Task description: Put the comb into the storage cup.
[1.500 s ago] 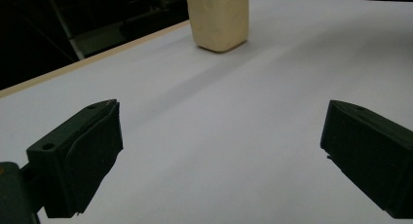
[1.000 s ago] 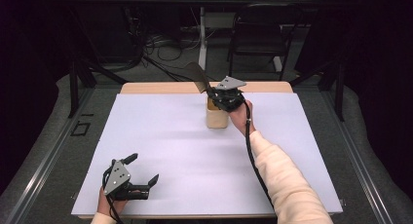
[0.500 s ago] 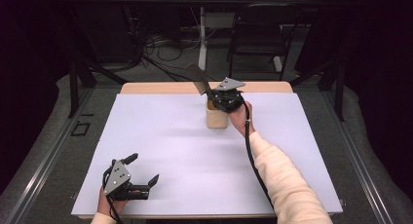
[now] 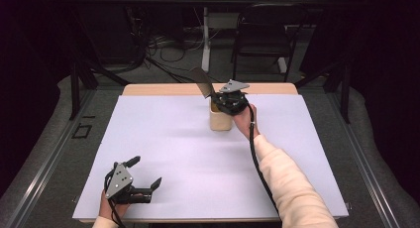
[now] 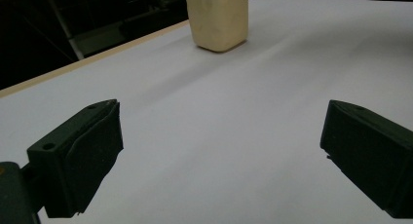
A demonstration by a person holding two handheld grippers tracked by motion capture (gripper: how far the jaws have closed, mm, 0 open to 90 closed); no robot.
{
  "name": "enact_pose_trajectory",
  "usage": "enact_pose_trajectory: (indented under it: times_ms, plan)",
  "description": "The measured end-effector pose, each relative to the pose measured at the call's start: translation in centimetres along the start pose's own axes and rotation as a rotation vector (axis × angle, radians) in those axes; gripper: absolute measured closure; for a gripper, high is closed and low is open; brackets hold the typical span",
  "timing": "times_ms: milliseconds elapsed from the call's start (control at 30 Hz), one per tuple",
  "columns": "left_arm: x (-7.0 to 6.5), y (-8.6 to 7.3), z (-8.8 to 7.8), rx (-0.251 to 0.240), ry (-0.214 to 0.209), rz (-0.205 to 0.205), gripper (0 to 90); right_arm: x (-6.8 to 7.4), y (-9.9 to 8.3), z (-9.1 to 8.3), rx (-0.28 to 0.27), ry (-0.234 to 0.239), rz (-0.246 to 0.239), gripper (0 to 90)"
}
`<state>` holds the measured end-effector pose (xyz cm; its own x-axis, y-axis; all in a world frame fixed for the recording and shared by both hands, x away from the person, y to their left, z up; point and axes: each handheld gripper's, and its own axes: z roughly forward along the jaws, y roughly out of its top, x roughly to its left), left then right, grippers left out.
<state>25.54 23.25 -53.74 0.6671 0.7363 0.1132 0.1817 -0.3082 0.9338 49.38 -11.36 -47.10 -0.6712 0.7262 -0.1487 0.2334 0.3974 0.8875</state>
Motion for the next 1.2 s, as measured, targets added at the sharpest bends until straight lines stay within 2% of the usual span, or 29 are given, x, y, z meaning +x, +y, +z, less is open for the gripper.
enact_pose_trajectory:
  times_ms: [1200]
  plan:
    - [-0.02, 0.00, 0.01, 0.001, -0.002, -0.002, 1.9, -0.35, -0.93, 0.27, 0.067, 0.014, 0.021, 71.1]
